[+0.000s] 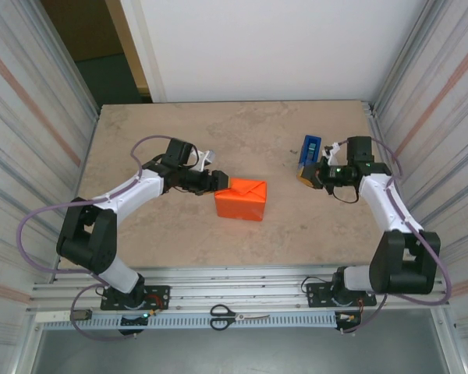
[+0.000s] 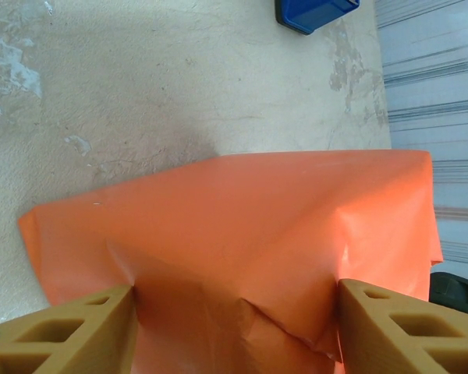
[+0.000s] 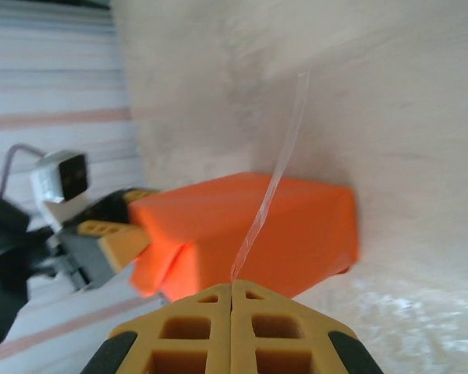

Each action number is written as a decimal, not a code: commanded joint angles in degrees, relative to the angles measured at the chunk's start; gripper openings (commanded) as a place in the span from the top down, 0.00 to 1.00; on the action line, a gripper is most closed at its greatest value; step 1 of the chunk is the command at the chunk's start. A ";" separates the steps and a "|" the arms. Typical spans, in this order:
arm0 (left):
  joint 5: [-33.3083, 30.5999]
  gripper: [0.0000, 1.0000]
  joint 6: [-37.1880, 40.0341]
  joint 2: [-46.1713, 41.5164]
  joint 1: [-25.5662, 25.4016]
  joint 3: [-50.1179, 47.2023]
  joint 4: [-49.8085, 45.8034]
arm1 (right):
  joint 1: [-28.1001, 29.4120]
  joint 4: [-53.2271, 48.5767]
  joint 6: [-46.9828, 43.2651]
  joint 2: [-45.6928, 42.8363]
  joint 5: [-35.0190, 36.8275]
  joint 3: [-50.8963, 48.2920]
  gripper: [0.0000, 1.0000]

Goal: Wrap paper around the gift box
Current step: Tear off the tape with the cutter, then stick the wrapping paper to the gift box.

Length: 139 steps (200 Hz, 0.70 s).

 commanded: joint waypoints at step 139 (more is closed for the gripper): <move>-1.26 0.34 0.01 -0.64 -1.42 -0.98 -3.01 | 30.38 16.03 25.25 9.44 6.89 6.73 1.00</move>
